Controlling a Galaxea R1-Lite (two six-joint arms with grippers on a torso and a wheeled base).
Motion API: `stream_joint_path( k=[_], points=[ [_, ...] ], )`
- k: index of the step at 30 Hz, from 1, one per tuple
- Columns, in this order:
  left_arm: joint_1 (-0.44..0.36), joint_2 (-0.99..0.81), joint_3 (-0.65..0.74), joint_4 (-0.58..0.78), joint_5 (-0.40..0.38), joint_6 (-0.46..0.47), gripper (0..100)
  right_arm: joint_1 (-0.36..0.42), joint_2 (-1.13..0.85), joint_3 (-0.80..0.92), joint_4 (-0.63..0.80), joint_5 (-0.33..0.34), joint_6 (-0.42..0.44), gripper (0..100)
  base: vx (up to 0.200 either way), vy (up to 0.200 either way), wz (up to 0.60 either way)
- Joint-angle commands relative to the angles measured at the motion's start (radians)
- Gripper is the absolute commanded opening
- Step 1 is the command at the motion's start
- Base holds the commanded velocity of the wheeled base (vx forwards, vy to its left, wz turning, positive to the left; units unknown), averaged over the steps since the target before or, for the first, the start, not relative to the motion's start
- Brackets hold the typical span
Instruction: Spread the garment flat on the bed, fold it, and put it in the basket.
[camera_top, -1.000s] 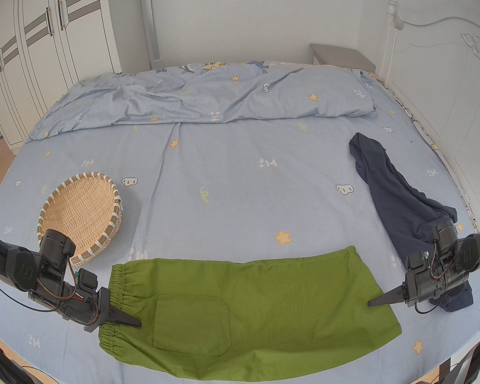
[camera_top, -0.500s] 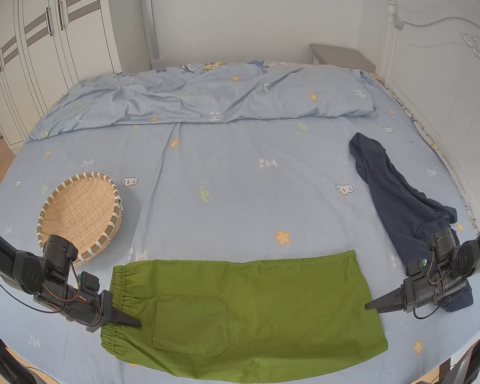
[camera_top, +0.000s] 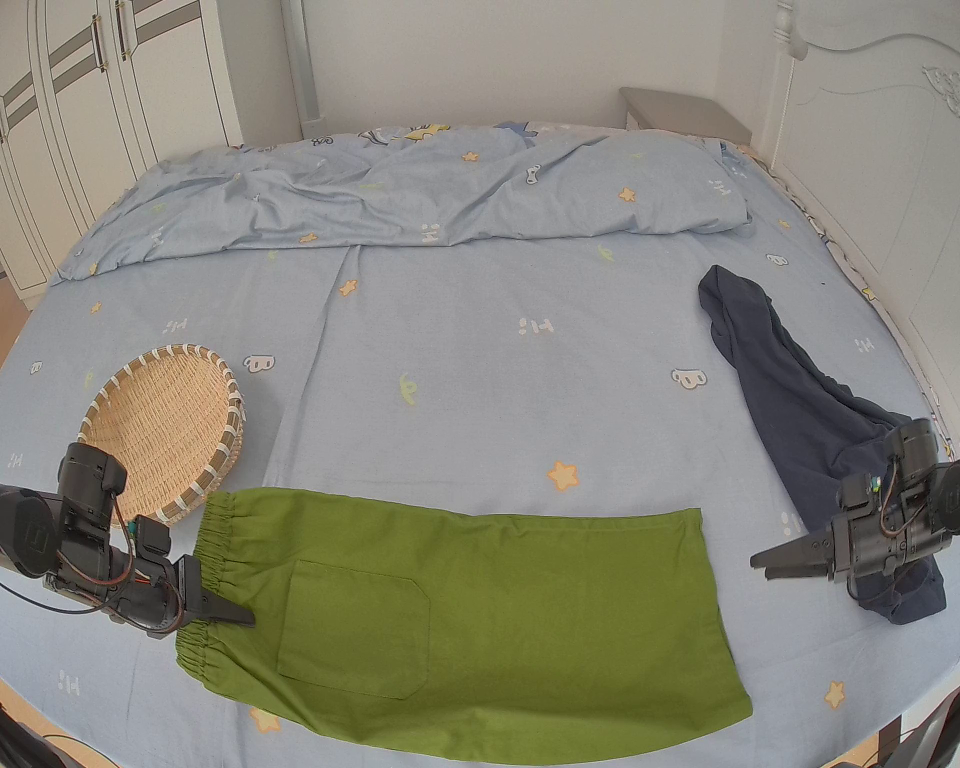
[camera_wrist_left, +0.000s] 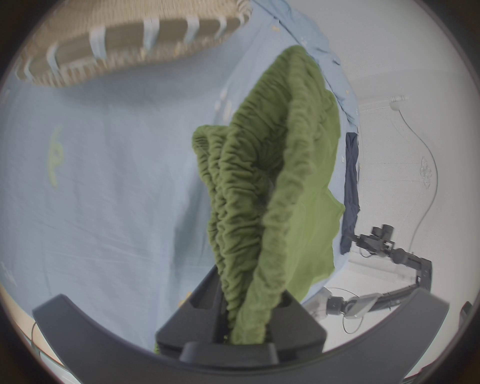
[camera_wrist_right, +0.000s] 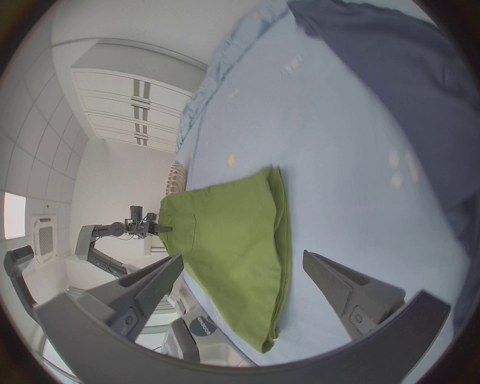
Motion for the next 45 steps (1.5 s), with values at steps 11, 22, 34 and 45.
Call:
stream_joint_path(
  k=[11, 22, 34, 45],
  points=[
    [0.064, -0.159, -0.298, 0.367, 0.277, 0.107, 0, 0.074, -0.237, -0.159, -0.01, -0.13, 0.168, 100, 0.0, 0.0, 0.0],
    [-0.106, -0.17, -0.559, 0.693, 0.325, 0.006, 0, 0.111, -0.232, -0.168, -0.009, -0.242, 0.174, 100, 0.0, 0.0, 0.0],
    [-0.486, -0.067, -0.708, 0.729, 0.492, -0.304, 0, 0.126, -0.237, -0.163, -0.007, -0.243, 0.174, 100, 0.0, 0.0, 0.0],
    [-0.818, 0.036, -0.812, 0.717, 0.578, -0.484, 0, 0.171, -0.238, -0.154, -0.007, -0.283, 0.174, 100, 0.0, 0.0, 0.0]
  ],
)
